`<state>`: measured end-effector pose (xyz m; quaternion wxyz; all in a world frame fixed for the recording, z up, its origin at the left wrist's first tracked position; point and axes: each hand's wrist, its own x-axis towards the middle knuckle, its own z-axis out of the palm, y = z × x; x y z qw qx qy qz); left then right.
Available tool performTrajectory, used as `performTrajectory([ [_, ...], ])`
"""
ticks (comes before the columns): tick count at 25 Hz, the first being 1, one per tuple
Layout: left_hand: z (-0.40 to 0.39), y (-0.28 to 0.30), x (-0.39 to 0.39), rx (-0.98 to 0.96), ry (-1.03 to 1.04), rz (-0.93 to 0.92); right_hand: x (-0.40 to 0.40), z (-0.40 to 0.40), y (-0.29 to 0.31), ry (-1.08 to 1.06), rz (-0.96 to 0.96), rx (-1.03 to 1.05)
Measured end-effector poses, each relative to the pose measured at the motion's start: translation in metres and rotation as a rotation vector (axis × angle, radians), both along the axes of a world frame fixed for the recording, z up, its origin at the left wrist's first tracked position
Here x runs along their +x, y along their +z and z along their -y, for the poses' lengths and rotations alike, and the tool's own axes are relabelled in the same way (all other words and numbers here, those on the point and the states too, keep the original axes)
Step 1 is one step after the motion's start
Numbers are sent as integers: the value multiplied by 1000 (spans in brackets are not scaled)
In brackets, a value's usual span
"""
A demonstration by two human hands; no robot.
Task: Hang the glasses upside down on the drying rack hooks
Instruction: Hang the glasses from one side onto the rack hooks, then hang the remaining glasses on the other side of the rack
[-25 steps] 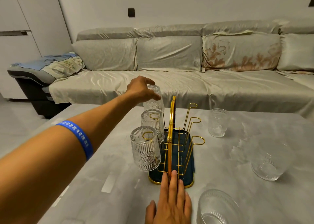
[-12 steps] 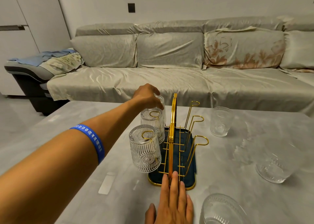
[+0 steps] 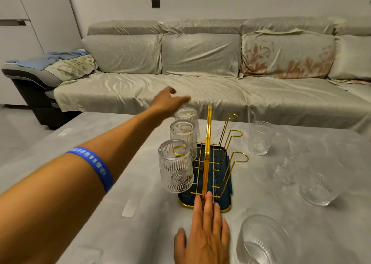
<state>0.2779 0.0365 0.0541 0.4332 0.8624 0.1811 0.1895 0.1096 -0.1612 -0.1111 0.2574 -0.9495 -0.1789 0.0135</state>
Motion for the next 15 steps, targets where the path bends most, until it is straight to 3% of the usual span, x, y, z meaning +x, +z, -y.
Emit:
performTrajectory([
  [3, -16, -9, -61, 9, 175, 136, -7, 2, -9, -33, 80, -10],
  [7, -1, -86, -160, -1, 244, 106, -19, 11, -8, -16, 93, -71],
  [12, 39, -152, -200, 231, -140, -87, -49, 43, -8, 154, 3, -130],
  [15, 58, -183, -206, 536, -278, -239, -73, 76, -1, 176, -139, 247],
])
